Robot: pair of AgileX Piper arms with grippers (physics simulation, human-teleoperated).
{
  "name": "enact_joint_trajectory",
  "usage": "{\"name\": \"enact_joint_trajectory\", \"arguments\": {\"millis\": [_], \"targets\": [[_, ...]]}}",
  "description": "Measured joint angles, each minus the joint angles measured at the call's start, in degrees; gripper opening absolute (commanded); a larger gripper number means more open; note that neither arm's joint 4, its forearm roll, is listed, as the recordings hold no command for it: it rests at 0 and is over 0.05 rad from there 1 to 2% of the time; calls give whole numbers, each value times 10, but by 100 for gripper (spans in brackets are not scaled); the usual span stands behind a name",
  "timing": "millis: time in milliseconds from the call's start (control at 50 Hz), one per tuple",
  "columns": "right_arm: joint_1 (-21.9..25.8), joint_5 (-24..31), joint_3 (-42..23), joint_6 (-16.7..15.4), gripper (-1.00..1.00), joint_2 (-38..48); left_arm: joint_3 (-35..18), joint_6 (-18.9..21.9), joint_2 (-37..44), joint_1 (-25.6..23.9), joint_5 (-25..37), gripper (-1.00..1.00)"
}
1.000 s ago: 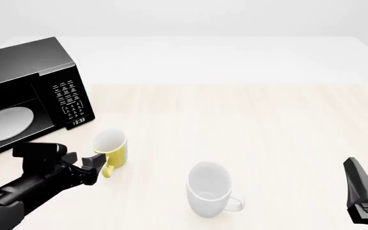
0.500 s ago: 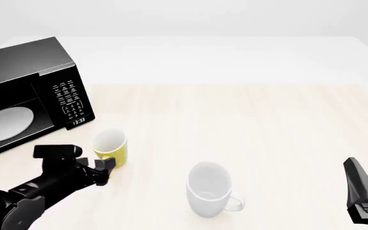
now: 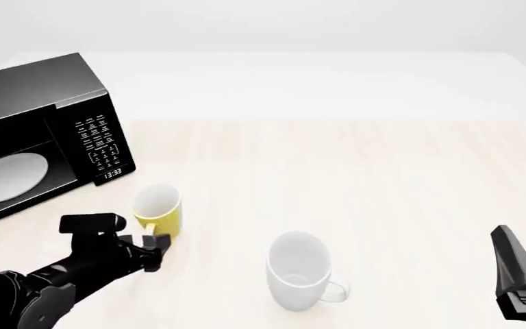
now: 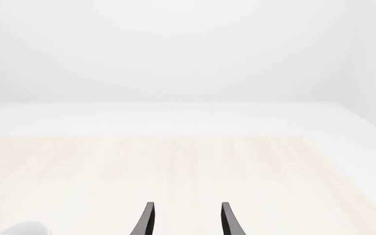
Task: Put the yellow and white mug in the microwave and close it.
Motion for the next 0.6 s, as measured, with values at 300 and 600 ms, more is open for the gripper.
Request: {"name": "enact_joint_trajectory", "arguments": {"millis": [300, 600], "targets": [[0, 0, 0, 0, 100, 0, 3, -6, 18, -4, -23, -100], [0, 0, 0, 0, 100, 0, 14, 19, -15, 14, -12, -100]]}}
